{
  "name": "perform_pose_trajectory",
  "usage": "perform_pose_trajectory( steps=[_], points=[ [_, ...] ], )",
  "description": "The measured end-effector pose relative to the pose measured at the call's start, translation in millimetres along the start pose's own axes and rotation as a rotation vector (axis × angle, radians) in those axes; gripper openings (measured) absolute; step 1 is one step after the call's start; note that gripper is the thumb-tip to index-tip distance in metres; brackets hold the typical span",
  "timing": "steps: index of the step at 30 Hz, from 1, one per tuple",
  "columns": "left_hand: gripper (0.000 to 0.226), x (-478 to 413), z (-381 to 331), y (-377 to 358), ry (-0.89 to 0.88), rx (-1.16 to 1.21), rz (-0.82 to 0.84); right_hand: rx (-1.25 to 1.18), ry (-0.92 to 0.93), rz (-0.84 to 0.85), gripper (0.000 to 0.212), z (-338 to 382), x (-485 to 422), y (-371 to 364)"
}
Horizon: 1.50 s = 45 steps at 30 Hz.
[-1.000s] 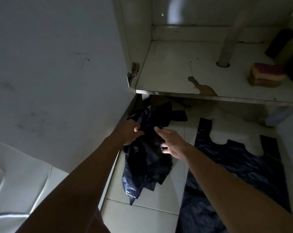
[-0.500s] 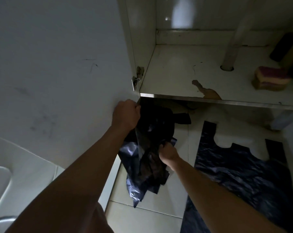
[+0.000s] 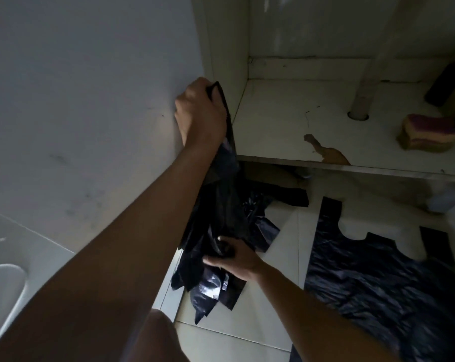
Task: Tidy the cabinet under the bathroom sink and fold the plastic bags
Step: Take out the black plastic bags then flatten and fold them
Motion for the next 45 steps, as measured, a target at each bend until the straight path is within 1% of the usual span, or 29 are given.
perform_pose_trajectory(
  steps=[1,4,6,7,9,11,12,13,14,16,17,18,19,20,21,22,25,27,29,30,32,33,36,37,39,40,42,43,45],
  points=[
    [0.027,-6,-5,3,-0.017,-0.001,-0.045,0.087,-0.022,0.041,0.101,-4,-1,-2],
    [0.027,-25,-21,14,-0.045,0.006,-0.174,0.294,-0.039,0.027,0.107,-14,-13,-11],
    [0.026,-35,-29,19,-0.087,0.046,-0.266,0.374,-0.097,0.013,0.126,-23,-27,-21],
    [0.024,-38,-33,21,-0.122,0.079,-0.306,0.412,-0.104,0.054,0.130,-26,-30,-25],
    [0.021,-46,-40,26,-0.198,0.141,-0.372,0.422,-0.088,0.164,0.111,-48,-57,-33],
    [0.018,-51,-47,32,-0.260,0.161,-0.420,0.198,-0.098,0.303,0.077,-61,-61,-31],
    [0.017,-53,-51,33,-0.276,0.165,-0.430,0.047,-0.108,0.331,0.058,-64,-56,-30],
    [0.017,-54,-56,34,-0.282,0.171,-0.421,-0.052,-0.135,0.277,0.045,-53,-37,-26],
    [0.017,-54,-58,33,-0.279,0.176,-0.396,-0.118,-0.190,0.222,0.041,-26,-7,-16],
    [0.018,-51,-65,32,-0.279,0.191,-0.323,-0.334,-0.342,0.228,0.042,-11,18,0],
    [0.018,-48,-69,32,-0.280,0.196,-0.276,-0.242,-0.346,0.168,0.044,-11,31,13],
    [0.018,-44,-72,31,-0.278,0.198,-0.223,-0.051,-0.346,0.081,0.047,-12,42,31],
    [0.018,-38,-74,28,-0.272,0.199,-0.166,0.172,-0.361,0.022,0.046,-16,49,49],
    [0.018,-31,-75,25,-0.265,0.196,-0.114,0.286,-0.382,0.015,0.041,-20,54,66],
    [0.018,-22,-76,21,-0.254,0.199,-0.065,0.336,-0.405,-0.018,0.034,-23,57,80],
    [0.017,-14,-76,17,-0.244,0.206,-0.015,0.279,-0.398,-0.086,0.030,-27,56,94],
    [0.016,7,-79,-2,-0.228,0.246,0.146,-0.034,-0.225,-0.335,0.034,-17,65,147],
    [0.019,13,-85,-11,-0.241,0.254,0.220,-0.261,-0.037,-0.442,0.048,5,85,179],
    [0.023,12,-107,-14,-0.282,0.256,0.260,-0.263,0.217,-0.548,0.080,27,111,215],
    [0.023,11,-110,-16,-0.292,0.255,0.275,-0.244,0.268,-0.551,0.092,42,115,221],
    [0.022,5,-121,-18,-0.323,0.253,0.276,-0.220,0.286,-0.536,0.100,70,128,230],
    [0.023,2,-132,-16,-0.343,0.255,0.282,-0.216,0.295,-0.548,0.091,82,135,235],
    [0.023,-11,-165,-12,-0.433,0.233,0.319,-0.222,0.369,-0.733,0.032,107,158,254],
    [0.021,-15,-172,-11,-0.456,0.223,0.322,-0.235,0.379,-0.805,0.019,110,162,262],
    [0.017,-25,-180,-7,-0.481,0.225,0.352,-0.270,0.378,-0.901,0.015,109,175,276],
    [0.021,-30,-183,-5,-0.488,0.234,0.416,-0.292,0.378,-0.923,0.015,106,183,286],
    [0.033,-36,-188,-4,-0.479,0.204,0.599,-0.297,0.376,-0.931,0.014,98,197,304],
    [0.033,-40,-189,-5,-0.466,0.161,0.652,-0.301,0.365,-0.927,0.014,92,203,313],
    [0.028,-46,-192,-7,-0.421,0.072,0.666,-0.327,0.345,-0.904,0.018,81,217,327]
  ],
)
Point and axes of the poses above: each hand's wrist, its own x-axis away from the middle knuckle, its own y-axis out of the back of the hand, z = x × y, the point moved 1 cm from there along -x, towards the middle knuckle, and after that the axes turned 11 degrees about -y, right-handed, at the moved point
